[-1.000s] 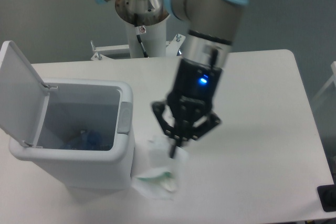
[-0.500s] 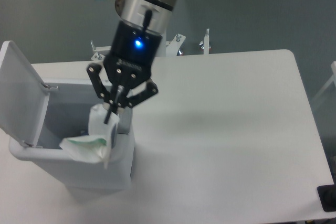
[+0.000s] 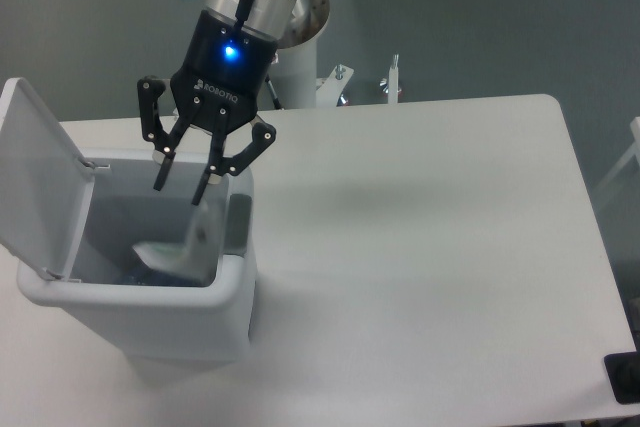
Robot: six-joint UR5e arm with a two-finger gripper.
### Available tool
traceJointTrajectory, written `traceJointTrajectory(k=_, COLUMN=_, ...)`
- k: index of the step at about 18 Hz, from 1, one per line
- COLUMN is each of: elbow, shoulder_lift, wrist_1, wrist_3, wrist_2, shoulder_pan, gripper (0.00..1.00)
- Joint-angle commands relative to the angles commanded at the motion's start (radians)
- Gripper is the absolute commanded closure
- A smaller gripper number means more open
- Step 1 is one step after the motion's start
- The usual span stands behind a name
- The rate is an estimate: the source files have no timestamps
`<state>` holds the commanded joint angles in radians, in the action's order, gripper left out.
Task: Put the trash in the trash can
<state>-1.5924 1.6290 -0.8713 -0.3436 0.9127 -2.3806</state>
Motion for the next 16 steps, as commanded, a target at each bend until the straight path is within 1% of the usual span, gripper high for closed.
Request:
traceJointTrajectory(k=1, elbow=0.014, shoulder_lift=0.017, wrist_1=0.005, wrist_3=-0.002, wrist_2=0.002, shoulder_pan=-0.015, gripper=0.00)
traceJointTrajectory(k=3, elbow=0.063, shoulder_lift=0.075, wrist_1=0.006, wrist_3=-0.018, wrist_2=0.020, shoulder_pan=-0.052, gripper=0.00)
traceJointTrajectory(k=4, elbow=0.086, shoulder_lift=0.107, wrist_1=0.006, wrist_3=-0.038, wrist_2=0.047, shoulder_pan=-0.077, gripper=0.00)
traceJointTrajectory(k=6, elbow=0.120, shoulder_lift=0.173, wrist_1=0.006, wrist_3=-0.115, wrist_2=0.144, shoulder_pan=-0.118, gripper=0.00)
traceJointTrajectory(k=7, elbow=0.130, shoulder_lift=0.196, wrist_1=0.006, wrist_3=-0.165, wrist_2=0.200, shoulder_pan=-0.136, gripper=0.00)
traceJointTrajectory(k=9, elbow=0.134, shoulder_lift=0.236, wrist_1=0.003, wrist_3=-0.256, wrist_2=0.294, shoulder_pan=-0.181, gripper=0.00)
traceJointTrajectory(k=13, elbow=0.137, shoulder_lift=0.302, wrist_1=0.009, wrist_3=-0.412, wrist_2=0.331, shoulder_pan=-0.264, gripper=0.00)
traceJointTrajectory(k=15, elbow=0.147, shoulder_lift=0.336, wrist_1=0.003, wrist_3=-0.503, wrist_2=0.417, shoulder_pan=-0.282, gripper=0.00)
traceJointTrajectory(k=16, elbow=0.149, shoulder_lift=0.356, wrist_1=0.000, wrist_3=-0.571, wrist_2=0.467, shoulder_pan=-0.287, gripper=0.00)
